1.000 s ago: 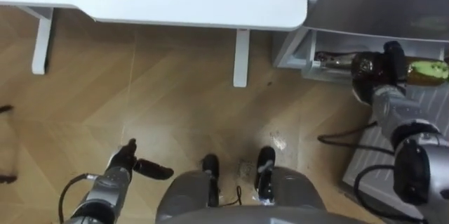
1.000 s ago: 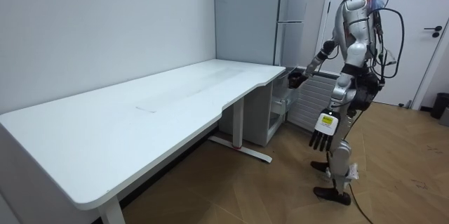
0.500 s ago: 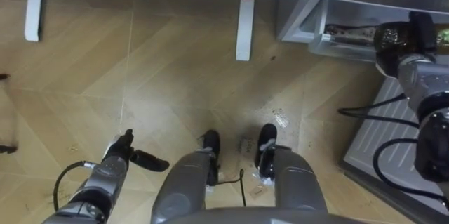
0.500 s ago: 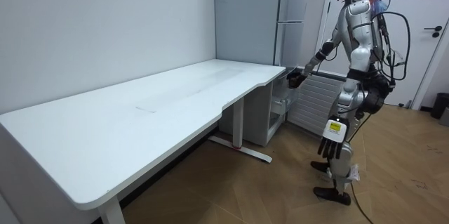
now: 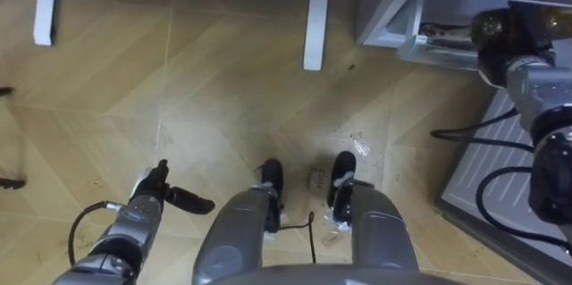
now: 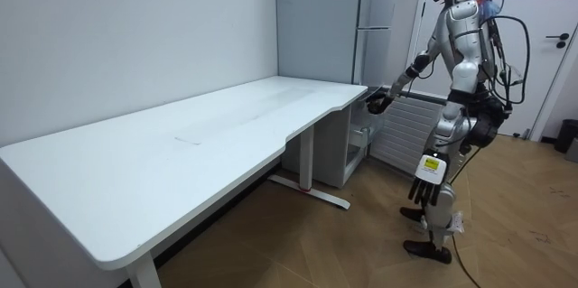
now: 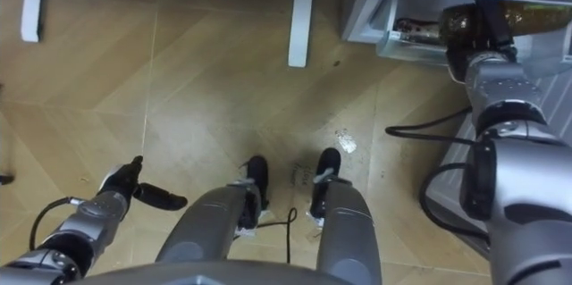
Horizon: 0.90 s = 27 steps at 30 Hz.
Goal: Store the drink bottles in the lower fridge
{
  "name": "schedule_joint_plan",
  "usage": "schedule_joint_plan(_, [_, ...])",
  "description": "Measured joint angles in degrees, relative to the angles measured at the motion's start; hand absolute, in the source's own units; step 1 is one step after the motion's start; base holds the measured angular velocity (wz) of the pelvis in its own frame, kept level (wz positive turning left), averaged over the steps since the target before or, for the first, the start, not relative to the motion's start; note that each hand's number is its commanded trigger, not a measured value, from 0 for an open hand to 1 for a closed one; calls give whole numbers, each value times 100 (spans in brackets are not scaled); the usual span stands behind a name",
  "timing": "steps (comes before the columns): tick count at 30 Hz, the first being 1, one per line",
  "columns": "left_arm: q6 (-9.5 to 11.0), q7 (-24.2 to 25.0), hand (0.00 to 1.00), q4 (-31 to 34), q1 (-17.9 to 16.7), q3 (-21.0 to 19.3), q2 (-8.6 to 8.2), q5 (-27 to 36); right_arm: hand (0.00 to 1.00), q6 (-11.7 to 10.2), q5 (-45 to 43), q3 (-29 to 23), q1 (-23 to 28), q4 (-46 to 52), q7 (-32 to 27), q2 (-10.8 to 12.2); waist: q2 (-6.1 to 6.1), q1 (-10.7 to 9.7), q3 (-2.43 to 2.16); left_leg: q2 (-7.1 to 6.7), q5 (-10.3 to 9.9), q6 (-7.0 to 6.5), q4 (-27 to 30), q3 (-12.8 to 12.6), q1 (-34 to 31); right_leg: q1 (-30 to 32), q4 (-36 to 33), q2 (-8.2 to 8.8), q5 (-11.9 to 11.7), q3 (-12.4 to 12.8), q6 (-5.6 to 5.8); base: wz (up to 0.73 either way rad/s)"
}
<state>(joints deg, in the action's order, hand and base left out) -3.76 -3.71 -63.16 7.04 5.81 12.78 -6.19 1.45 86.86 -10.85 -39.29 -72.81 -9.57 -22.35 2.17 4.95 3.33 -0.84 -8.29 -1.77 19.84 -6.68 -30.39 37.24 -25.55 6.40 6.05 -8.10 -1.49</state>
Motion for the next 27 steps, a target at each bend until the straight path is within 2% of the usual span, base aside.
schedule_joint_plan(12, [-6, -12, 0, 2, 11, 1, -2, 99, 0, -3, -99, 105, -40, 0, -26, -45, -2, 24, -1, 15, 10, -17, -3, -113, 38, -8, -13, 6, -13, 14, -8, -1])
schedule_joint_plan(22, [-5, -14, 0, -47, 12, 9, 1, 107, 0, -8, -218, 308, -44, 1, -17, -303, -3, 9, -2, 13, 17, -28, -1, -151, 60, -23, -26, 28, -20, 1, -8, 0])
schedule_joint_plan(27, [-9, -14, 0, -97, 3, 17, 1, 109, 0, -8, -219, 372, -44, 0, -17, -346, -3, 12, -2, 14, 22, -35, -1, -185, 96, -59, -21, 33, -39, 4, -2, -1])
